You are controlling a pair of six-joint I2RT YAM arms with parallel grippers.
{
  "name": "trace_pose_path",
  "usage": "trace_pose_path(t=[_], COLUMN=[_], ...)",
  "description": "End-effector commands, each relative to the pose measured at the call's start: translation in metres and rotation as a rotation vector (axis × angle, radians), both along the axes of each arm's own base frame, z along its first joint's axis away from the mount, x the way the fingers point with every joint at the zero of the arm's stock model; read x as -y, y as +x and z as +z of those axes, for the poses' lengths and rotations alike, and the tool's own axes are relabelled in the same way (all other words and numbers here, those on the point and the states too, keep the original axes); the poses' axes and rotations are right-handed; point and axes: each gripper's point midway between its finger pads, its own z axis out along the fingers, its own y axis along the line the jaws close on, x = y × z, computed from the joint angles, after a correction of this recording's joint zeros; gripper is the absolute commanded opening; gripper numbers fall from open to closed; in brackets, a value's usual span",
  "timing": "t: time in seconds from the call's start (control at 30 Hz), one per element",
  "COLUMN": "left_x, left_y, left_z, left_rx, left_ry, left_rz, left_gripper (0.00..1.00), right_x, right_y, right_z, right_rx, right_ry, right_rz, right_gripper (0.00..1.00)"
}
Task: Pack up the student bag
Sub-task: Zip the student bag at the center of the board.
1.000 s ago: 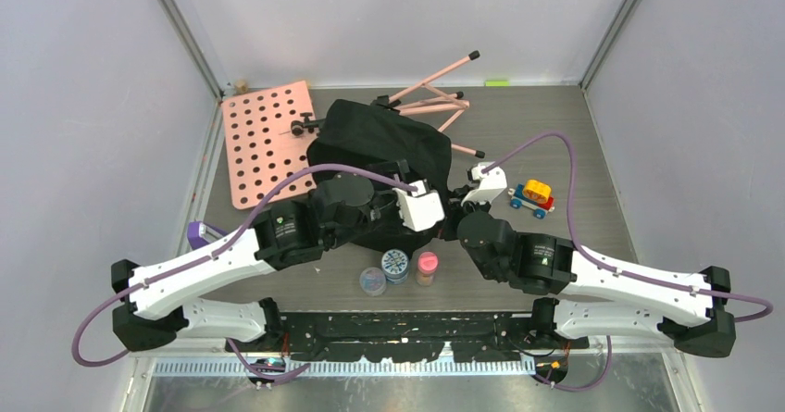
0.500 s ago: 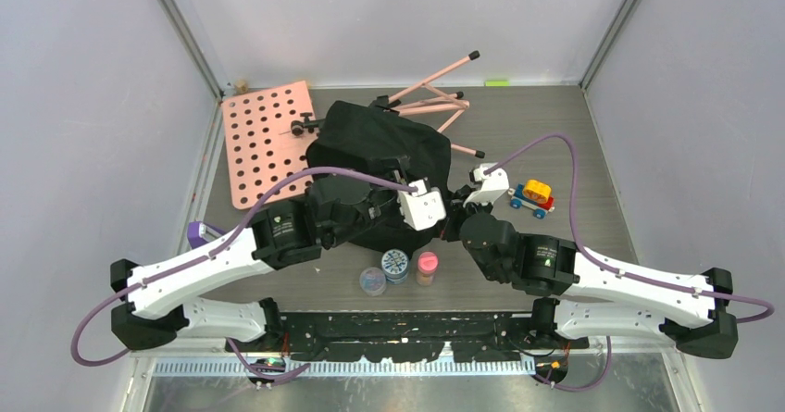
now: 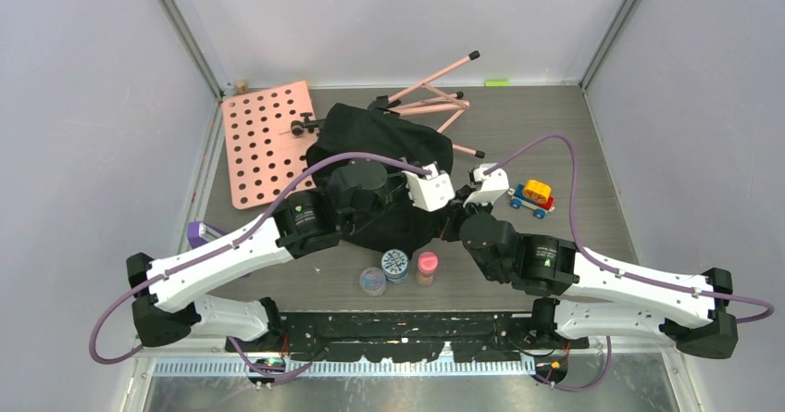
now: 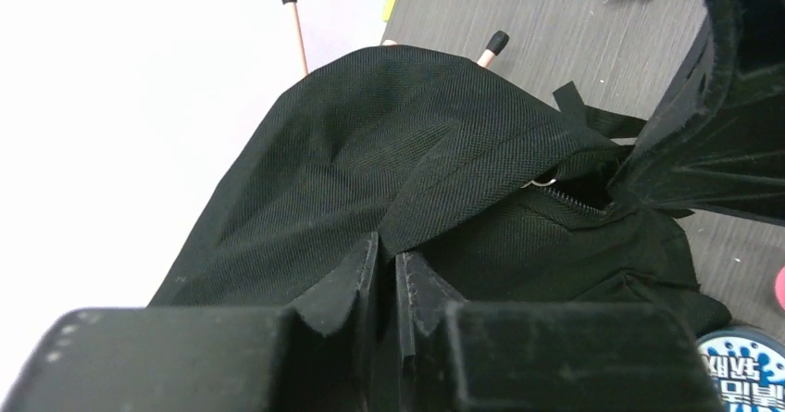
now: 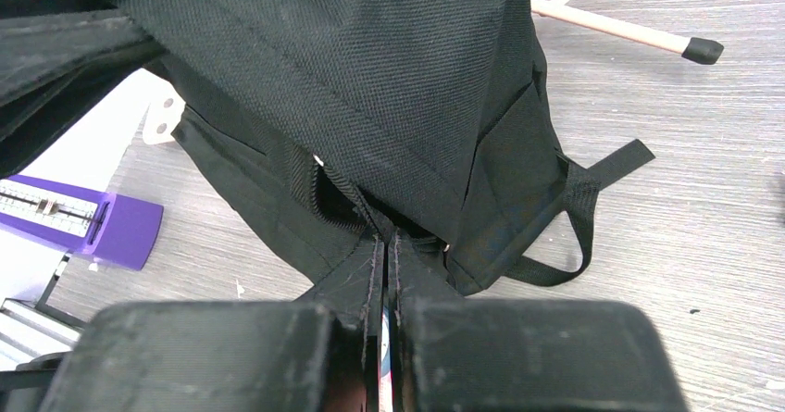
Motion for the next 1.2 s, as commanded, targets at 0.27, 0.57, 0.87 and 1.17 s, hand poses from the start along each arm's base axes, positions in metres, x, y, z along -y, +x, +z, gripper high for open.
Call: trace_pose_path(t=[0.27,0.57,0.87,1.17], left_x=[-0.009,-0.018,-0.024,-0.029], left_y=[0.038,0.068,0.099,0.126], left_z=[0.052,0.081,0.103,0.114], left_rx=[0.072,0.079,0.093,0.086], left_ry=[-0.201,-0.368,-0.527,-0.632], left_rz=[0.18,0.294,0.381,0.417], left_gripper=[0.0,0.0,0.0,0.0], right_x=[0.006,0.013,0.013,0.026], right_y=[0.005,0.02,0.025,0.023], right_z=[-0.039,-0.067,-0.105,-0.136], right_rx=[-0.039,-0.116,-0.227,-0.294], right_ry=[-0.066,-0.071,-0.069,-0.093], right_rz=[-0.062,-0.075,-0.068,-0.117], right_gripper=[0.0,0.0,0.0,0.0])
